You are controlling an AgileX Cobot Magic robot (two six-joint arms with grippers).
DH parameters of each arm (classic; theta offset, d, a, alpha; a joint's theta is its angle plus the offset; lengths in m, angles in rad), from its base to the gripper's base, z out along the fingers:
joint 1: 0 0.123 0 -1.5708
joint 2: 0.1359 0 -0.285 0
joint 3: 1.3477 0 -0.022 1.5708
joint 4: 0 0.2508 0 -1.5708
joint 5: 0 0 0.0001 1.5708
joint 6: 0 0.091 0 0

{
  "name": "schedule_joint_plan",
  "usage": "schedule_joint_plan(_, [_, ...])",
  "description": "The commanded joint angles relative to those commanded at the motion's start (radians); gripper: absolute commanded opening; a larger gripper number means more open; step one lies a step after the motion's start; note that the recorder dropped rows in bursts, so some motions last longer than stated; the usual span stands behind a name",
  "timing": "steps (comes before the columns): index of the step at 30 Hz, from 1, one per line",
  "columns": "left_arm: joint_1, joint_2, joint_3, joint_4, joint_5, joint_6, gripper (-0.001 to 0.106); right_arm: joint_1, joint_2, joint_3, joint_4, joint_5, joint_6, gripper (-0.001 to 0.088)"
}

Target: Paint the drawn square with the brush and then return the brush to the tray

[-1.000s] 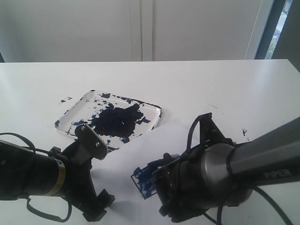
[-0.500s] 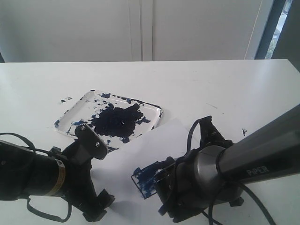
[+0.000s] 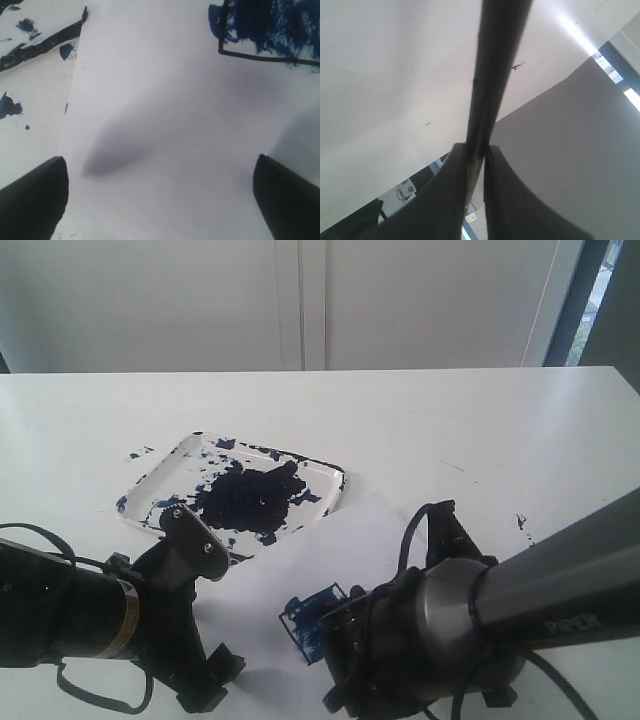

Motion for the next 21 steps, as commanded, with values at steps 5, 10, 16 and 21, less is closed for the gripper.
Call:
schedule_joint_plan(5, [0.0, 0.0, 0.0, 0.0, 0.0, -0.007, 0.105, 0.002, 0.0, 0.0, 0.05, 0.0, -0.007, 0.0])
schedule_joint_plan(10, [0.0, 0.0, 0.0, 0.0, 0.0, -0.007, 0.105, 0.034, 0.0, 0.0, 0.098, 0.0, -0.016, 0.0])
schedule_joint_plan(16, [0.0, 0.0, 0.0, 0.0, -0.002, -0.007, 0.105, 0.067, 0.0, 0.0, 0.096, 0.0, -0.016, 0.0])
schedule_joint_plan(21, [0.0, 0.0, 0.0, 0.0, -0.004, -0.009, 0.105, 0.054, 0.0, 0.0, 0.049, 0.0, 0.014, 0.0])
